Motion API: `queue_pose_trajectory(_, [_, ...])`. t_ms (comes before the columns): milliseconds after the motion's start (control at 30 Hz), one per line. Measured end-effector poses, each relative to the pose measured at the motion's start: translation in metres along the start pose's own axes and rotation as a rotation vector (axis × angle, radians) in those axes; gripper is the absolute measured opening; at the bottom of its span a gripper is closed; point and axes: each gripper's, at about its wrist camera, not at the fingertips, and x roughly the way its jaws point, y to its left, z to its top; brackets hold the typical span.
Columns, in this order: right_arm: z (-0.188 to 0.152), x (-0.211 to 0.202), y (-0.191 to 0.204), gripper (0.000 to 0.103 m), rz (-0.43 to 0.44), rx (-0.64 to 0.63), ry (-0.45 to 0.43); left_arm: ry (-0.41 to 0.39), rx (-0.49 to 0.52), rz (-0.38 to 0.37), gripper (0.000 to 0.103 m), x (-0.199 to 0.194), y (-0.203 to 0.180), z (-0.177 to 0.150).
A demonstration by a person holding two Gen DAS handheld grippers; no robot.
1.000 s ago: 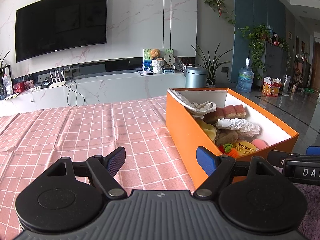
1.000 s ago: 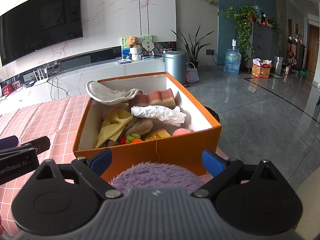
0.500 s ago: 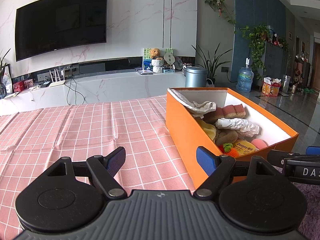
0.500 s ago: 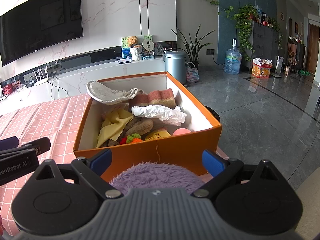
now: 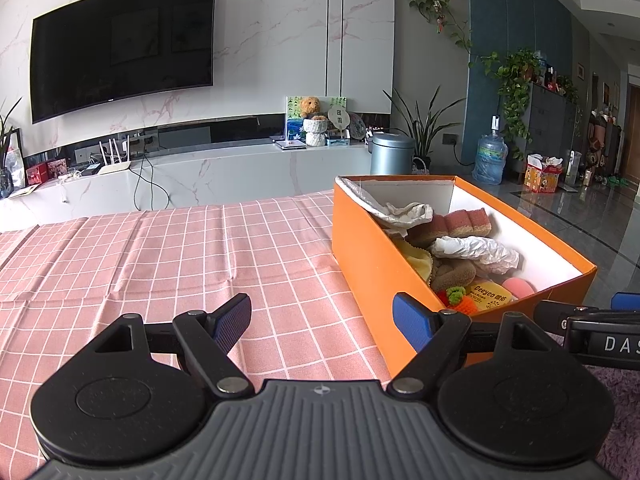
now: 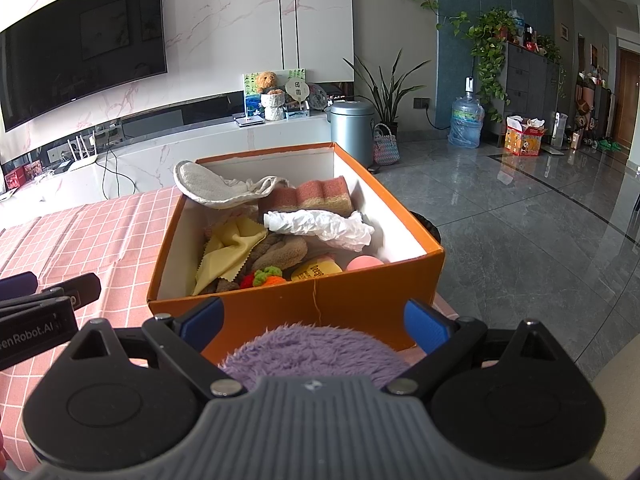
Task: Organize soft objects
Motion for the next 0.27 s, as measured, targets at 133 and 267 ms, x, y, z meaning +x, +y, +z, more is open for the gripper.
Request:
queue_pose_trajectory(133, [0.0001,-0.0001,0.0,0.095,0.0,0.0,0.0,0.0,-0.001,0.004,0.094,-0.0002,0.0011,-0.0003])
queue_pose_trajectory(267, [0.0002,-0.0003,0.0001,0.095,0.001,0.001,0.0,-0.003,0.002,0.009,0.094,-0.0007,0.0025,-0.0004])
